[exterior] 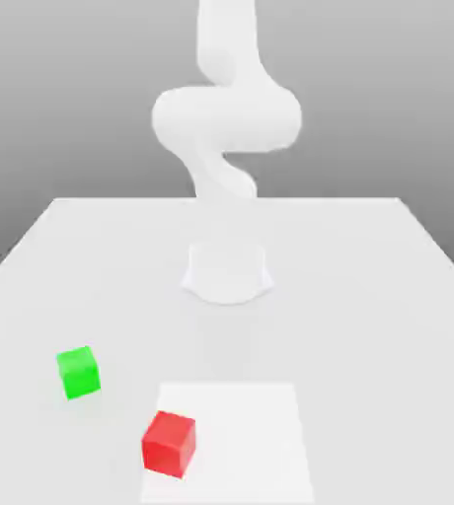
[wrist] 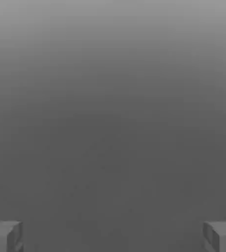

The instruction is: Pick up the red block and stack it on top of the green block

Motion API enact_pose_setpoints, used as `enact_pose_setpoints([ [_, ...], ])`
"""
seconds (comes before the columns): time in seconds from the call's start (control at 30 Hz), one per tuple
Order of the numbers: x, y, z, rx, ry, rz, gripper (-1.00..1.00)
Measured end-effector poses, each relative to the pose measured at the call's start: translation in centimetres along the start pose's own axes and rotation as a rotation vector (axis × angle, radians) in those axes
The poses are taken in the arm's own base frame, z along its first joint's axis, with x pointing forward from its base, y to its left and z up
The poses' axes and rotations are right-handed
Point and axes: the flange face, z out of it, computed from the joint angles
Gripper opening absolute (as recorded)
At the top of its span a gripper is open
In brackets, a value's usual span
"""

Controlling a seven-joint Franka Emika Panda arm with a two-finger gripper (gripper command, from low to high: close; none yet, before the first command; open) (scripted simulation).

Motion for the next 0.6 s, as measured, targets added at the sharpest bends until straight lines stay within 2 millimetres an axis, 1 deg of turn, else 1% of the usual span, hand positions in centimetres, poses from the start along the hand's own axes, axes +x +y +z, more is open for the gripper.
enact_pose_setpoints([
  [0.13,-0.4,1.7,8.9,-0.122,-0.060,0.036,0.00],
  [0.27,-1.6,4.8,16.9,-0.232,-0.125,0.075,0.00],
  [0.43,-4.3,10.0,25.7,-0.359,-0.217,0.128,0.00],
  [0.53,-6.5,13.6,30.2,-0.429,-0.277,0.164,0.00],
  [0.6,-8.1,16.3,32.8,-0.474,-0.318,0.192,0.00],
])
